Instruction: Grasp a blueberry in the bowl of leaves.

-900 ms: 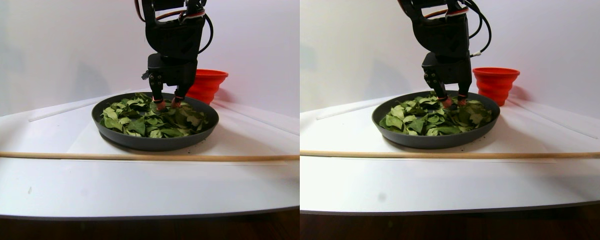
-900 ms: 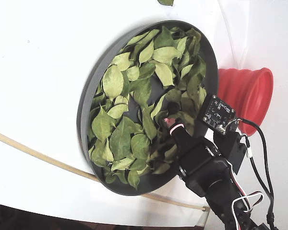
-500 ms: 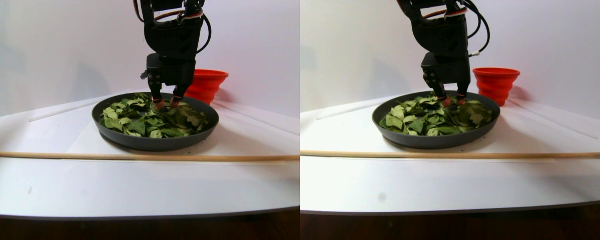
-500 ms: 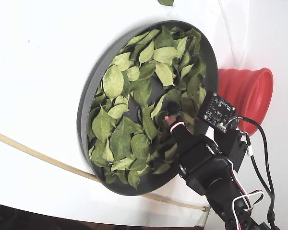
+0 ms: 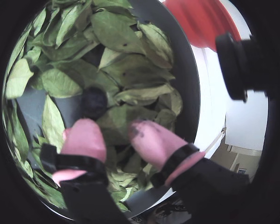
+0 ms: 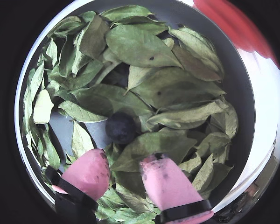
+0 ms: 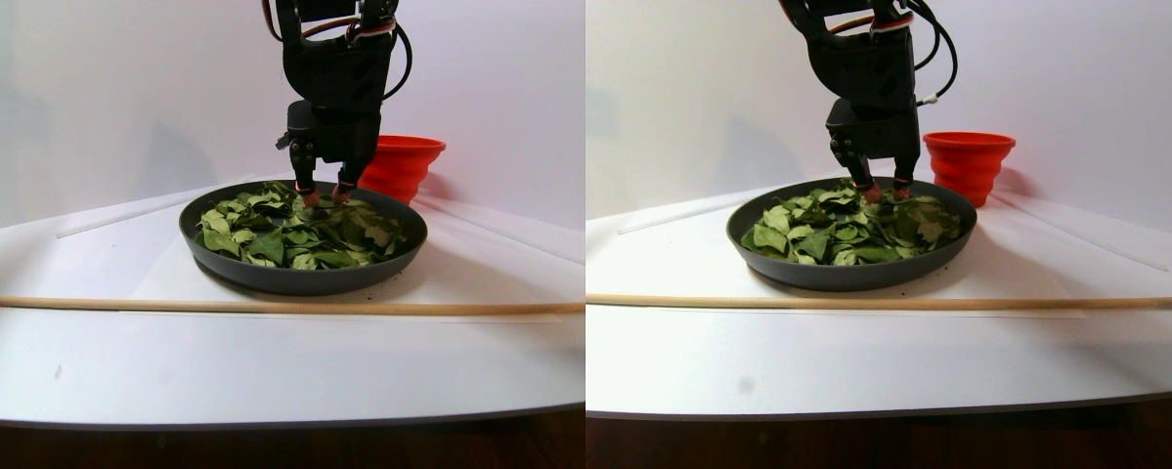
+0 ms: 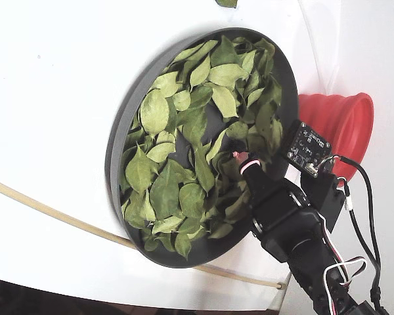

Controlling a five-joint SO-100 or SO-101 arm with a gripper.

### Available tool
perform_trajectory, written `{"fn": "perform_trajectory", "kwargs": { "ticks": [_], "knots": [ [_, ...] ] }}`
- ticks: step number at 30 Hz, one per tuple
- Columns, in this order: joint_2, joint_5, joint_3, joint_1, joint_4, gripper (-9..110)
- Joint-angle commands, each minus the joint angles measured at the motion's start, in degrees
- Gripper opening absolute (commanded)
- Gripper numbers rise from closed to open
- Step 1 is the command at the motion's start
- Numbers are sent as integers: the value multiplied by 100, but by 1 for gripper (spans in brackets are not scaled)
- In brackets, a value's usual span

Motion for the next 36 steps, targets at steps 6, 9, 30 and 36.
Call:
{"fn": "perform_trajectory", "kwargs": {
  "ticks": [6,9,30,36],
  "knots": [
    [26,0,-387,-18,-9,14],
    [-18,-9,-439,-26,-9,14],
    [-545,-35,-958,-26,-97,17],
    [-633,-18,-1072,-44,-105,18]
  ]
}}
